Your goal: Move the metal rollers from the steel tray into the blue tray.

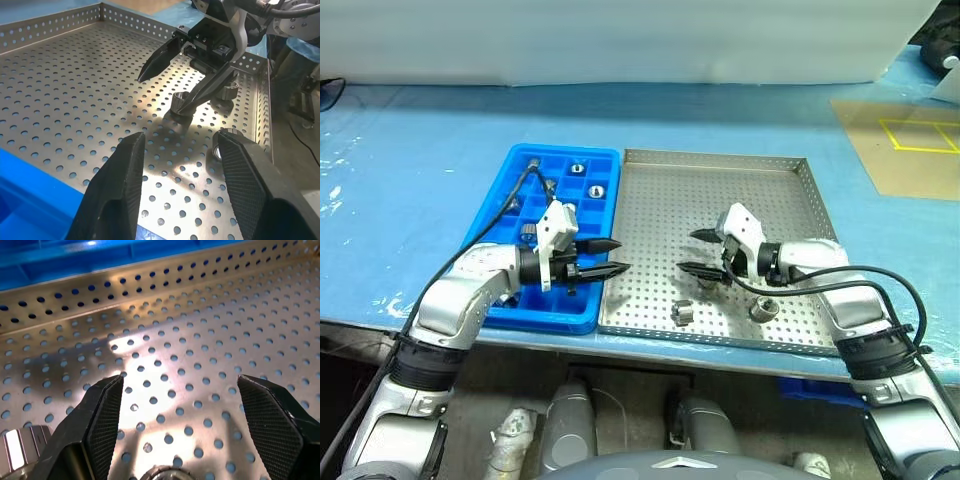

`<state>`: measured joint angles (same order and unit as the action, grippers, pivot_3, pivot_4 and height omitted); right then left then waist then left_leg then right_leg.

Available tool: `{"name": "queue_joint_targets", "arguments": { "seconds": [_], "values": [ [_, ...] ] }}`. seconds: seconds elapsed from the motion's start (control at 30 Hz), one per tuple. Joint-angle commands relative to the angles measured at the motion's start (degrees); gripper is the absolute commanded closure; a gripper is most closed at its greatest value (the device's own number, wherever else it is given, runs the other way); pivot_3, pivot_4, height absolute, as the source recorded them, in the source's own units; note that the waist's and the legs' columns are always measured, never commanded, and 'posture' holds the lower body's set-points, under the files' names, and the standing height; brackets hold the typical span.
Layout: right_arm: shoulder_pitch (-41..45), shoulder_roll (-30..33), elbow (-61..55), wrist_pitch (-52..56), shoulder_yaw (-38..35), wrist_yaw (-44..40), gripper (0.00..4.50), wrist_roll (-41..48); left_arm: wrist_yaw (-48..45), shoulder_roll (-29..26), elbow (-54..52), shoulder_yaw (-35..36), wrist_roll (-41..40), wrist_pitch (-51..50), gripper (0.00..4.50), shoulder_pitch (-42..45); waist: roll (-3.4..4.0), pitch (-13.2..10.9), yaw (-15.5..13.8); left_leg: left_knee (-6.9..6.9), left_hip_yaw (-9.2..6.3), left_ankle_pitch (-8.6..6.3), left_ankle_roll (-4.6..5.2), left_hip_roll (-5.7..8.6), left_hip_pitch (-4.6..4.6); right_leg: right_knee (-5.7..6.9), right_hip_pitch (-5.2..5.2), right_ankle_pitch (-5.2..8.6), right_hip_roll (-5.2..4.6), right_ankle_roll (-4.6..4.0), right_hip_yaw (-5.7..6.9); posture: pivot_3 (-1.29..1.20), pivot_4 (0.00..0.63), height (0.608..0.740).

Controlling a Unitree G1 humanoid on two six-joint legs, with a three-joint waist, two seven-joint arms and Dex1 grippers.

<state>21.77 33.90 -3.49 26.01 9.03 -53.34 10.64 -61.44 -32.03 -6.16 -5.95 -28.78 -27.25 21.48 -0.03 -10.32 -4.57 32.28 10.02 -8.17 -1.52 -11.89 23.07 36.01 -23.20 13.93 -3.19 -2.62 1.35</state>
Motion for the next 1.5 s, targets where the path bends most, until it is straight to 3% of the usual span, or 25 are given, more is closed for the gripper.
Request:
{"name": "queue_joint_targets", "arguments": {
  "seconds": [0.03, 0.5, 0.6, 0.7, 0.83, 0.93, 1.2, 1.5],
  "values": [
    [-0.46, -1.40, -1.74, -0.61, -0.23, 1.56, 0.78, 0.36, -1.45, 0.32, 0.64, -0.14, 0.35, 1.58, 2.09, 1.67, 0.00, 0.00, 0.27, 0.01, 0.00, -0.01, 0.01, 0.00, 0.00, 0.00, 0.00, 0.00, -0.02, 0.00, 0.00, -0.08, 0.150, 0.740],
    [-4.77, 1.13, 4.15, -4.93, 0.30, 1.73, 0.78, -2.64, -2.59, -0.80, 0.61, -0.48, 2.02, 1.53, 2.09, 0.77, 0.01, 0.01, 0.59, 0.07, 0.01, -0.18, 0.31, 0.00, 0.00, -0.01, 0.05, 0.00, -0.05, -0.01, 0.01, -0.08, 0.150, 0.740],
    [-4.85, 0.88, 3.69, -5.26, 0.52, 1.06, 1.37, -2.14, -3.00, -0.78, 1.52, -0.40, 2.37, 1.84, 2.04, 1.30, 0.02, 0.01, 0.60, 0.08, 0.01, -0.20, 0.33, 0.01, -0.08, -0.02, 0.14, 0.00, -0.06, -0.01, 0.01, -0.08, 0.150, 0.740],
    [-4.10, 0.32, 3.83, -5.78, 0.51, 1.99, 2.38, -2.88, -3.53, -0.85, 2.19, -0.20, 2.66, 2.11, 2.04, 1.60, 0.02, 0.01, 0.60, 0.10, 0.01, -0.20, 0.34, 0.00, -0.11, -0.01, 0.18, 0.00, -0.06, -0.01, 0.01, -0.08, 0.150, 0.740],
    [-3.24, 0.09, 4.12, -6.04, 0.18, 1.66, 2.74, -2.60, -4.16, -1.20, 2.37, 0.05, 2.90, 2.57, 2.04, 1.03, 0.03, 0.02, 0.61, 0.13, 0.01, -0.20, 0.34, 0.01, -0.12, 0.01, 0.19, 0.00, -0.07, -0.01, 0.01, -0.08, 0.150, 0.740],
    [-2.13, -0.66, 3.92, -6.36, 0.29, 2.80, 2.75, -3.09, -4.32, -1.58, 2.16, 0.57, 2.68, 2.56, 2.04, 0.76, 0.03, 0.01, 0.61, 0.13, 0.01, -0.21, 0.35, 0.01, -0.11, 0.01, 0.18, 0.00, -0.07, -0.01, 0.01, -0.07, 0.150, 0.740],
    [9.39, -9.61, 1.10, -3.88, 3.33, 1.53, 2.75, 0.00, -3.89, -6.20, 3.45, 8.63, -0.47, 1.10, 2.04, 2.78, 0.02, 0.00, 1.23, 0.18, 0.01, -0.19, 0.32, -0.03, -0.05, 0.34, -0.08, 0.05, -0.05, -0.11, 0.00, -0.01, 0.150, 0.740],
    [22.00, -22.31, 20.64, -12.91, 8.89, -0.46, 2.75, -3.05, -1.98, -12.99, 7.80, 16.20, 1.15, 3.52, 2.04, 1.11, -0.02, -0.01, 0.11, 0.16, -0.05, -0.10, 0.15, -0.01, 0.02, 0.63, -0.20, 0.18, -0.12, -0.30, 0.11, 0.09, 0.150, 0.740]
  ]
}}
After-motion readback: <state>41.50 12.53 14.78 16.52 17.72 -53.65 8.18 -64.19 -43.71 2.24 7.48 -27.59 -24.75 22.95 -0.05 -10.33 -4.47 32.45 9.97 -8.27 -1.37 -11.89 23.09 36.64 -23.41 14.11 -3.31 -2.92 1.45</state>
